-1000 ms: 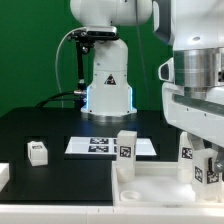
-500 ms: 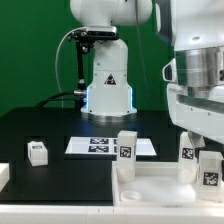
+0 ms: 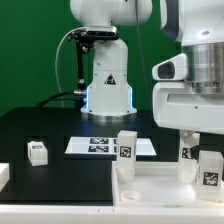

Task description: Assemble square table

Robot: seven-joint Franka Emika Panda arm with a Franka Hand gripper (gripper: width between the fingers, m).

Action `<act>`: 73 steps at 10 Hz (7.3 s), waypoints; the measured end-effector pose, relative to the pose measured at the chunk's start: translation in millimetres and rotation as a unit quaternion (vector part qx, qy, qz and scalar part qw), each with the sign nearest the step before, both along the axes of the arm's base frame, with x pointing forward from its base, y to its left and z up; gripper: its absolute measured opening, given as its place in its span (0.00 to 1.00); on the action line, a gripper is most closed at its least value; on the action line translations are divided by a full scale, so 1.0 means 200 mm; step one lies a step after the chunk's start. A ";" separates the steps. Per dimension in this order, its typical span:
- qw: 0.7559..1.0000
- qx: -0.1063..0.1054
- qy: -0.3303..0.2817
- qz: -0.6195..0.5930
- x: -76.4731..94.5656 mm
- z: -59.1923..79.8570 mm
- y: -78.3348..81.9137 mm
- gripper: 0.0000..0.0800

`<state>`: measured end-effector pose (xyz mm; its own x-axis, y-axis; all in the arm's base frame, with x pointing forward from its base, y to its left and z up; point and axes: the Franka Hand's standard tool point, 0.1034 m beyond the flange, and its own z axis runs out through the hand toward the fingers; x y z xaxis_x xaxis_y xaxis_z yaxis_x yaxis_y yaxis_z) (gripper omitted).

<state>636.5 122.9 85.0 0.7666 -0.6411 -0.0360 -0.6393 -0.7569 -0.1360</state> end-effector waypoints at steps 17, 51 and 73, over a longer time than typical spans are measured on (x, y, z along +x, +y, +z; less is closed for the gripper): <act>0.925 0.027 0.038 -0.378 0.00 -0.05 -0.04 0.36; 1.000 0.001 -0.021 0.018 0.02 -0.11 -0.05 0.80; 0.875 0.050 0.041 -0.480 0.02 -0.11 -0.07 0.36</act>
Offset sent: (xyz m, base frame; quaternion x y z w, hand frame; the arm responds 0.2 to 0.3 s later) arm 0.0000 0.0000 0.0000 0.0000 0.0000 0.0650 0.9979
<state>640.6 108.1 63.5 -0.1320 -0.9786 -0.1579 -0.9844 0.1482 -0.0953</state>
